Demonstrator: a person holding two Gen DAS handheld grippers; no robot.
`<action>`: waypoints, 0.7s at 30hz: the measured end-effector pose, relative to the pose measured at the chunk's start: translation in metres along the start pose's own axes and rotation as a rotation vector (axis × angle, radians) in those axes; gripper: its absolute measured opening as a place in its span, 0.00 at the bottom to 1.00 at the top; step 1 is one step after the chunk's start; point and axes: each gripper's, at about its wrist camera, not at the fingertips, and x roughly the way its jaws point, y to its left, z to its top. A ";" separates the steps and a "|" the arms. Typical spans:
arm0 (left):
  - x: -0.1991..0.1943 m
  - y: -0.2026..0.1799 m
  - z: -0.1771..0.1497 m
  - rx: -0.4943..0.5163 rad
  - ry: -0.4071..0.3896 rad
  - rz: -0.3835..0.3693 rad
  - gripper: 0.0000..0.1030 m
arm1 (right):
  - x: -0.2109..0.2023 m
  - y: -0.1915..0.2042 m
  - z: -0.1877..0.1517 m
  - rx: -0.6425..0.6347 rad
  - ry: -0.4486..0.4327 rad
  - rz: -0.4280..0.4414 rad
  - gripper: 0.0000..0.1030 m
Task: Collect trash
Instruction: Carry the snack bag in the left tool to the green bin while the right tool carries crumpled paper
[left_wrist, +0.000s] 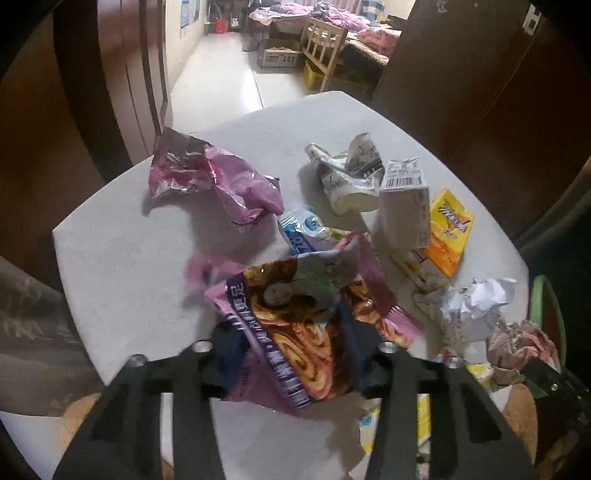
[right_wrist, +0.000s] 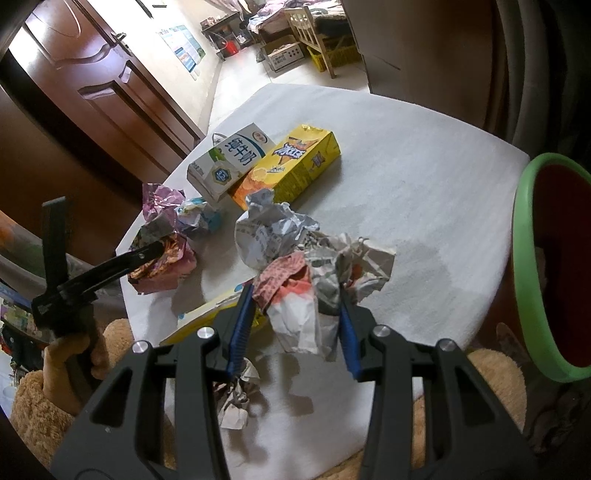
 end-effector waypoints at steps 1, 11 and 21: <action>-0.003 0.002 0.000 -0.007 -0.004 -0.010 0.26 | -0.001 0.000 0.000 0.002 -0.003 0.002 0.40; -0.063 -0.012 0.008 0.000 -0.128 -0.080 0.11 | -0.029 0.005 0.004 -0.001 -0.070 0.025 0.40; -0.121 -0.076 0.015 0.103 -0.291 -0.176 0.11 | -0.076 -0.003 0.018 -0.011 -0.183 0.025 0.40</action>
